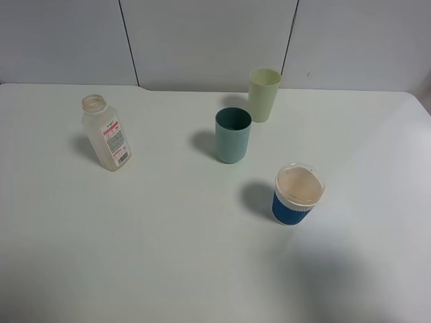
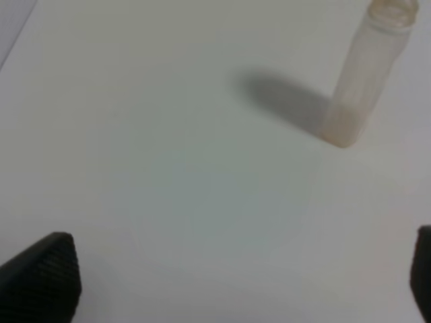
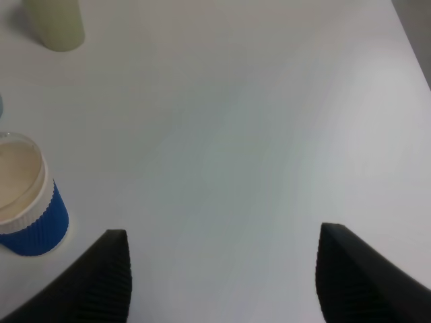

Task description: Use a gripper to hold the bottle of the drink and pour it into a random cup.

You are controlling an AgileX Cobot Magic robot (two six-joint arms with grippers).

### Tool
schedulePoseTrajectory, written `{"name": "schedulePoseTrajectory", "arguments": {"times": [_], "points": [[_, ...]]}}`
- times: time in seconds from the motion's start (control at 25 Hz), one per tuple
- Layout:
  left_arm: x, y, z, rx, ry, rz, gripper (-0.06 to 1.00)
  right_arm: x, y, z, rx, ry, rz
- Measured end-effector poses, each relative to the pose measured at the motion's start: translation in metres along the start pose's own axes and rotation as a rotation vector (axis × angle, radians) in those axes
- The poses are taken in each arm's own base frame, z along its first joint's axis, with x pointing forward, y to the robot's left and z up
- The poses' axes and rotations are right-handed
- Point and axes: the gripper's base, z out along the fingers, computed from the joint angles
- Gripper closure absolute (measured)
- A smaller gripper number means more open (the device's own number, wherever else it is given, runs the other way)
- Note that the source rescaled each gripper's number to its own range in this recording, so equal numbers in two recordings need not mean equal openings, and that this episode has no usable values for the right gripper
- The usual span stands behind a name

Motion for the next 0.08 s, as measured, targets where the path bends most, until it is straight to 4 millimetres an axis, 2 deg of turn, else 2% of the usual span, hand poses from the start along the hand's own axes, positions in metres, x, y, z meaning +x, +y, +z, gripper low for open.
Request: {"name": "schedulePoseTrajectory", "arguments": {"times": [0.08], "points": [[0.0,0.0,0.0,0.0,0.0,0.0,-0.06,0.0,0.0,0.0,0.0,0.0,0.0]]}}
